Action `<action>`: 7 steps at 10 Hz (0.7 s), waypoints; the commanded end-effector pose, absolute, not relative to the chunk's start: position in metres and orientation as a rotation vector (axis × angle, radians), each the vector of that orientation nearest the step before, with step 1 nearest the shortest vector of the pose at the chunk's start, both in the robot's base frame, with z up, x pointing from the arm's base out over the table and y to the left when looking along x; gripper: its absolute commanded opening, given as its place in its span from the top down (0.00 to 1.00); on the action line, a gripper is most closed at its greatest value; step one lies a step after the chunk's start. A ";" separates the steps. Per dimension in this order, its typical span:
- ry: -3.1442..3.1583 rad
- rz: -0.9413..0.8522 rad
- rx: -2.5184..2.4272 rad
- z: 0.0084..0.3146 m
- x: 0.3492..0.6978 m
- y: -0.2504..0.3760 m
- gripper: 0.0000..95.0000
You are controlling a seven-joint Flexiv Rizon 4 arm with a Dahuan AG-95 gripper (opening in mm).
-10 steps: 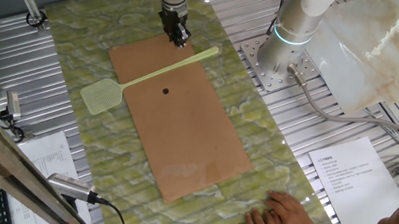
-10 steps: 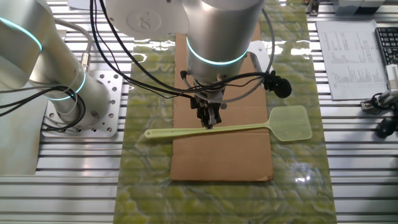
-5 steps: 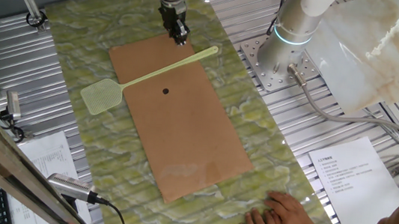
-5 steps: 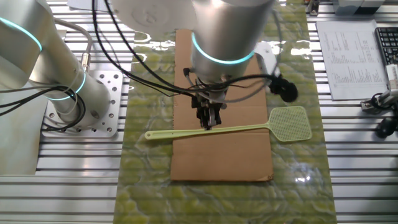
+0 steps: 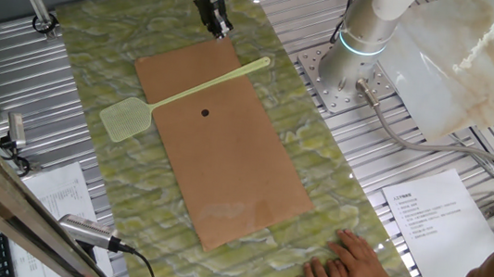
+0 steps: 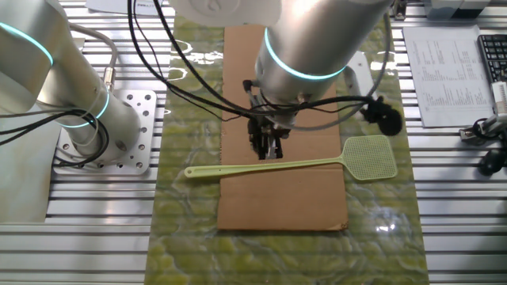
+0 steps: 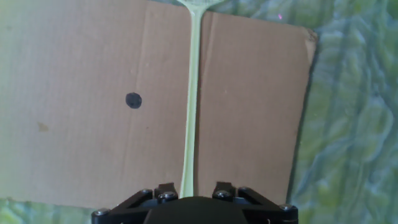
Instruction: Swat with a flyswatter
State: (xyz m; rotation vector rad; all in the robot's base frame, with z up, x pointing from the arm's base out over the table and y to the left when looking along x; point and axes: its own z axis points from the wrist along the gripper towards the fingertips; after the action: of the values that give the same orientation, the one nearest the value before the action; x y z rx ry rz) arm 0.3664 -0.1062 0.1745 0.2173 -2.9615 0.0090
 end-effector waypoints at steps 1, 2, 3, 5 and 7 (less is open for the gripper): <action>-2.985 0.003 0.235 0.174 0.366 -0.106 1.00; -2.985 0.003 0.212 0.174 0.366 -0.106 1.00; -2.989 0.014 0.185 0.174 0.366 -0.106 1.00; -3.000 0.008 0.167 0.174 0.366 -0.106 1.00; -2.995 0.009 0.139 0.171 0.370 -0.106 1.00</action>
State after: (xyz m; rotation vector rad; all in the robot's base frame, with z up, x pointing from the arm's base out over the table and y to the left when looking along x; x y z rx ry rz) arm 0.3723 -0.1064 0.1691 0.1340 -2.9914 0.0099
